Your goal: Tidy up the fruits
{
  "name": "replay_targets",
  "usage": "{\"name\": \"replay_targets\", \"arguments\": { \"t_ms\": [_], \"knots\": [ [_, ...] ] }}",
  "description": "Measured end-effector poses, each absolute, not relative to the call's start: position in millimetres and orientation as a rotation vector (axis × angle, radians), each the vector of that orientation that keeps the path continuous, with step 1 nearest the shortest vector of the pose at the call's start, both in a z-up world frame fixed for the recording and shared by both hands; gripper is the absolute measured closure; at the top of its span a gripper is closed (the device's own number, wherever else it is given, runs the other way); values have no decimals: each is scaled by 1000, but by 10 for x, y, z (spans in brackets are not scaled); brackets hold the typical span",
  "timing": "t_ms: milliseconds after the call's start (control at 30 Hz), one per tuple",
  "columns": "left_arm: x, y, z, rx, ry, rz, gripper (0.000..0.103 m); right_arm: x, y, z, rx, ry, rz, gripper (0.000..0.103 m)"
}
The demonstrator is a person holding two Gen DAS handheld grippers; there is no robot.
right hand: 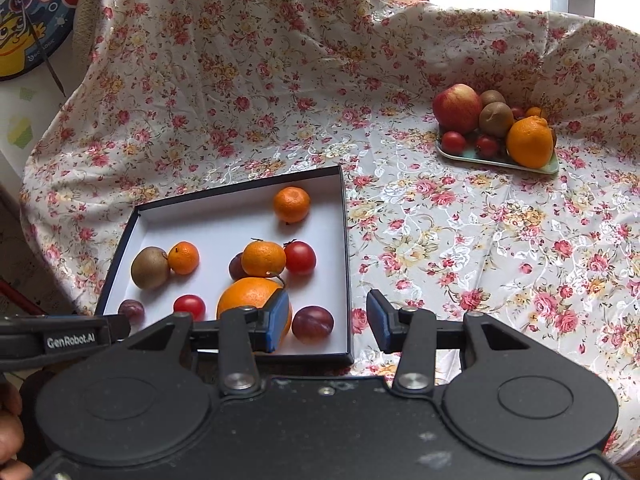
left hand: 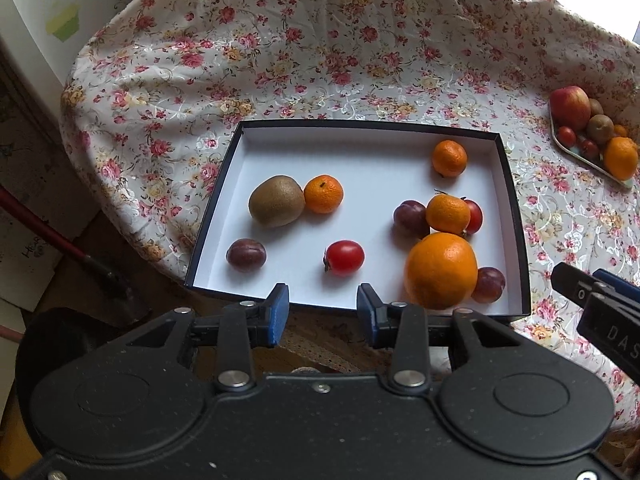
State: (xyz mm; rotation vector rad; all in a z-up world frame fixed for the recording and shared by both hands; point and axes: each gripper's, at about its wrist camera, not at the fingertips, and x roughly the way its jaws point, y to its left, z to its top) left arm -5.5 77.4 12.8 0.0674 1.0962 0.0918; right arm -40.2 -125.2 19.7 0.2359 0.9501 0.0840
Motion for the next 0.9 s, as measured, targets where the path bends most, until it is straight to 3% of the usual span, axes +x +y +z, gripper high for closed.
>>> {"name": "replay_targets", "arguments": {
  "t_ms": [367, 900],
  "knots": [
    [-186, 634, 129, 104, 1022, 119, 55, -517, -1226, 211, 195, 963, 98, 56],
    [-184, 631, 53, 62, 1072, 77, 55, -575, -1117, 29, 117, 1027, 121, 56]
  ]
}}
